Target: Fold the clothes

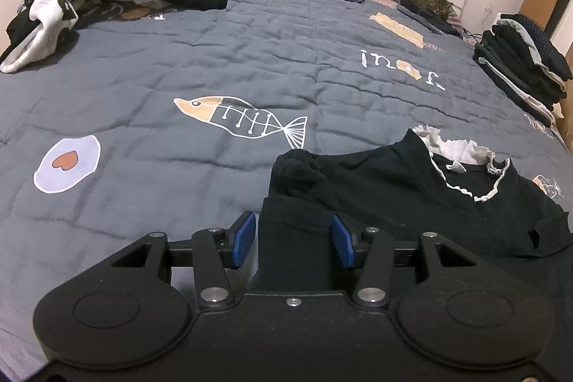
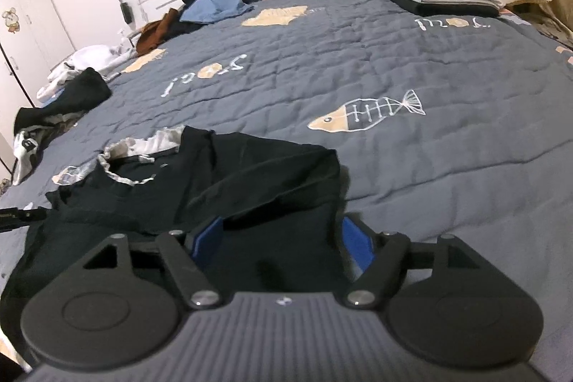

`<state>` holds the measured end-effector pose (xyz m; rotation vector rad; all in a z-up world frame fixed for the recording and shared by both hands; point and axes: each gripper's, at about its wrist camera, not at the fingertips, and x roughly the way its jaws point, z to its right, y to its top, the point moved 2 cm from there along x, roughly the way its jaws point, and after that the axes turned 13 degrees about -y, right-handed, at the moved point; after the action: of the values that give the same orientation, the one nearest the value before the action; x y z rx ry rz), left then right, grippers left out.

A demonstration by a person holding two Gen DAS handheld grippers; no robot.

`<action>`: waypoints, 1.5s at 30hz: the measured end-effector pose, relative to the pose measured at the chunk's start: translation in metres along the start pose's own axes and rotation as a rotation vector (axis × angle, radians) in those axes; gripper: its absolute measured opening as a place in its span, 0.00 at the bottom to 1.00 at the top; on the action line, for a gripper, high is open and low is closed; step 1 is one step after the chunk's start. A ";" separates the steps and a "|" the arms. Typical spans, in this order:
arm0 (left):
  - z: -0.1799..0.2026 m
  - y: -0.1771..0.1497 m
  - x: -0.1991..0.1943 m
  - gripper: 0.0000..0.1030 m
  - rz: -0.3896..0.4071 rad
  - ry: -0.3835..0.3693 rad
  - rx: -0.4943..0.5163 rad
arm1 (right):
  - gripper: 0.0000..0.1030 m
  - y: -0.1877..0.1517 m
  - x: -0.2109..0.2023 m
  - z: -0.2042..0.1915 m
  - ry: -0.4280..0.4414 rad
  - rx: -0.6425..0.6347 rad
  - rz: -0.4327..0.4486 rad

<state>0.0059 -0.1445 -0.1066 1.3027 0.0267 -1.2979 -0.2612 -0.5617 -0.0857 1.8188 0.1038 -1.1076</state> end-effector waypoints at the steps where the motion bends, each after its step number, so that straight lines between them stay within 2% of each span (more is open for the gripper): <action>1: 0.000 0.000 0.000 0.46 0.000 -0.001 -0.004 | 0.71 0.001 0.003 0.002 -0.008 0.005 -0.003; 5: 0.000 0.000 0.001 0.46 0.000 -0.016 -0.012 | 0.72 0.003 0.014 0.013 -0.029 0.051 -0.021; 12: 0.001 0.000 0.002 0.45 -0.001 -0.031 -0.012 | 0.72 -0.001 0.034 0.018 -0.012 0.122 -0.079; 16: 0.000 0.000 0.002 0.45 0.000 -0.034 -0.018 | 0.72 -0.003 0.035 0.015 0.004 0.131 -0.059; 19: 0.000 -0.001 0.002 0.40 0.001 -0.036 -0.019 | 0.71 -0.003 0.035 0.013 0.010 0.145 -0.044; 20: -0.001 -0.001 0.002 0.35 0.001 -0.038 -0.018 | 0.70 -0.004 0.036 0.012 0.011 0.147 -0.040; 21: -0.001 -0.001 0.002 0.27 0.000 -0.042 -0.018 | 0.69 -0.004 0.036 0.011 0.010 0.145 -0.038; 22: -0.001 -0.001 0.002 0.24 -0.001 -0.046 -0.017 | 0.67 -0.004 0.036 0.009 0.010 0.144 -0.037; 24: 0.000 -0.001 0.001 0.17 0.001 -0.049 -0.011 | 0.57 -0.004 0.035 0.008 0.024 0.156 -0.043; 26: 0.000 -0.001 -0.001 0.13 0.007 -0.052 -0.009 | 0.35 -0.004 0.035 0.007 0.036 0.169 -0.050; 29: 0.001 0.001 -0.004 0.09 0.020 -0.057 -0.012 | 0.14 -0.003 0.032 0.007 0.011 0.163 -0.044; 34: 0.002 0.006 -0.014 0.06 0.066 -0.067 -0.021 | 0.08 0.001 0.026 0.012 0.046 0.221 -0.028; 42: 0.007 0.019 -0.033 0.05 0.157 -0.091 -0.022 | 0.06 0.020 -0.001 0.010 0.092 0.230 0.050; 45: 0.007 0.021 -0.033 0.05 0.166 -0.087 -0.022 | 0.06 0.024 -0.008 0.009 0.096 0.219 0.069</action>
<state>0.0037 -0.1326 -0.0687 1.2025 -0.1246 -1.2074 -0.2596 -0.5783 -0.0647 2.0554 -0.0245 -1.0153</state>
